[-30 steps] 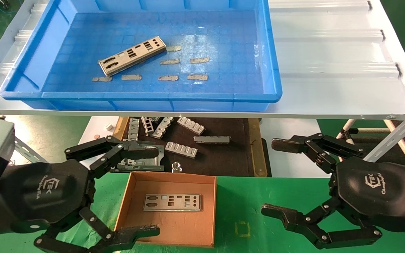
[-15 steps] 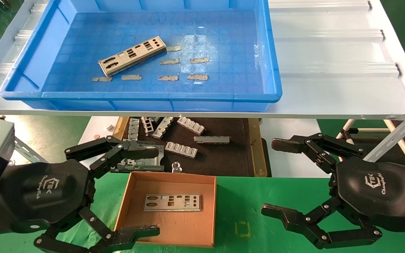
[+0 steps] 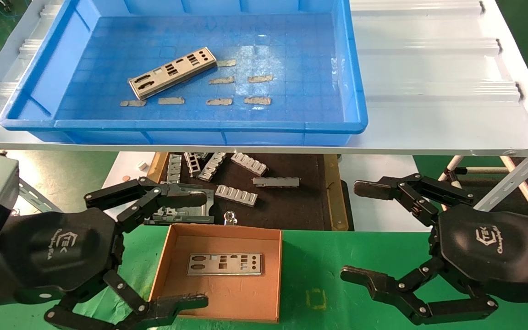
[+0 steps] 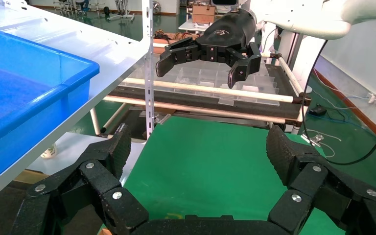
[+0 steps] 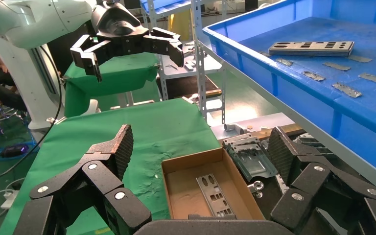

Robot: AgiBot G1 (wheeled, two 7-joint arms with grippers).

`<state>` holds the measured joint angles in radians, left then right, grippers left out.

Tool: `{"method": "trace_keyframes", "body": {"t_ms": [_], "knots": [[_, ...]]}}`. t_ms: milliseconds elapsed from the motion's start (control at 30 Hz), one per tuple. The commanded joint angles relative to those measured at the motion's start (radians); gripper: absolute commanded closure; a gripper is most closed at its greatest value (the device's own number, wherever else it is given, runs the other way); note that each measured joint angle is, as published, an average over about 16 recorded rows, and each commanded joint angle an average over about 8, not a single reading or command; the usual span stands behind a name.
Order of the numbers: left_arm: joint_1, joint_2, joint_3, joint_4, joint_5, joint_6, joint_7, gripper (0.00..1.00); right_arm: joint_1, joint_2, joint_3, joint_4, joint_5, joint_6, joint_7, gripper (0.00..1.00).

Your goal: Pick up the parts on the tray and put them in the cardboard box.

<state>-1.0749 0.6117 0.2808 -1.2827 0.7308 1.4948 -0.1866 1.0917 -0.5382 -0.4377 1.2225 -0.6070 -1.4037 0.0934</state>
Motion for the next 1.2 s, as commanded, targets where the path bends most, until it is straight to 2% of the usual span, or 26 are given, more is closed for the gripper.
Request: {"method": "trace_keyframes", "body": {"t_ms": [33,1200], "knots": [[0.000,0.000,0.000,0.000,0.000,0.000,0.000,0.00,0.000,0.000,0.000,0.000,0.000,0.000,0.000,0.00],[0.000,0.000,0.000,0.000,0.000,0.000,0.000,0.00,0.000,0.000,0.000,0.000,0.000,0.000,0.000,0.00]]}}
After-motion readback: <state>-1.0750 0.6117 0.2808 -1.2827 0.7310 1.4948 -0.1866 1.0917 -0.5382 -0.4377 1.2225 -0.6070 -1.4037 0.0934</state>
